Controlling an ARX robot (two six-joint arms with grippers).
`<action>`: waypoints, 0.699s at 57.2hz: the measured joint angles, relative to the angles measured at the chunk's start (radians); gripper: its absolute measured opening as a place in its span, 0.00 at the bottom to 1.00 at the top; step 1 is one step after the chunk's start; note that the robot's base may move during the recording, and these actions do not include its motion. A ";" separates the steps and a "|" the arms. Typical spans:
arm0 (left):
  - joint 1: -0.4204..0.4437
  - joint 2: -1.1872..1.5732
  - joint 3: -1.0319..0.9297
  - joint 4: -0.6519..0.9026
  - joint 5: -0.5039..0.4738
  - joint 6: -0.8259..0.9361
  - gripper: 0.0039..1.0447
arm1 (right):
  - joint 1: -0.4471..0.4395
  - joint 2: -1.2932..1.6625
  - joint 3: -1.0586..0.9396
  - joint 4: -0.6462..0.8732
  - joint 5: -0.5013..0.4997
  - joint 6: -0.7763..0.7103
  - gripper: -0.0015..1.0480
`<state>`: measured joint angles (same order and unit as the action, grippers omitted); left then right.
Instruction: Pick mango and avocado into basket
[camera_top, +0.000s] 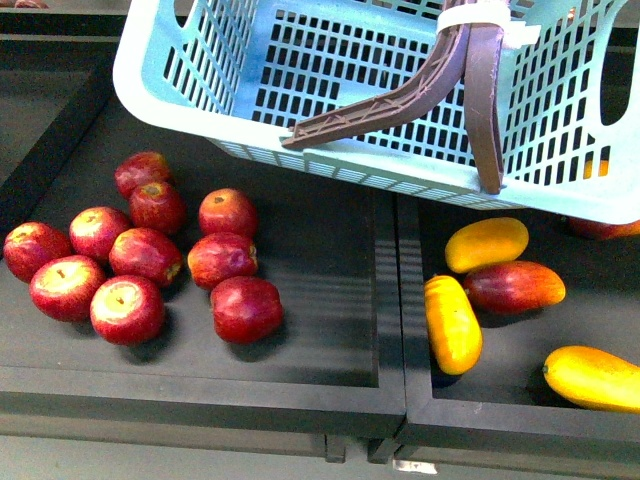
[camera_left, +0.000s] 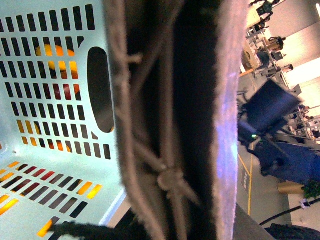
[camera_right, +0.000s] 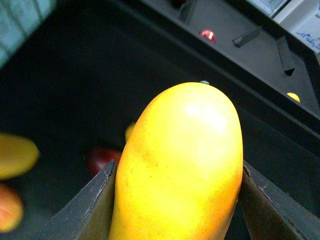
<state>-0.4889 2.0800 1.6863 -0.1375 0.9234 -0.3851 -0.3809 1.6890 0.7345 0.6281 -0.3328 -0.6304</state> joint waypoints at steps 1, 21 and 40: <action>0.000 0.000 0.000 0.000 0.000 0.000 0.11 | 0.020 -0.060 -0.002 -0.030 0.004 0.065 0.57; 0.000 0.000 0.000 0.000 -0.002 0.000 0.11 | 0.416 -0.237 -0.002 -0.188 0.204 0.668 0.57; 0.000 0.001 0.000 -0.001 0.001 -0.002 0.11 | 0.539 -0.202 -0.003 -0.164 0.293 0.804 0.93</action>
<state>-0.4892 2.0808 1.6863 -0.1383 0.9241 -0.3866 0.1581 1.4872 0.7319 0.4644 -0.0395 0.1738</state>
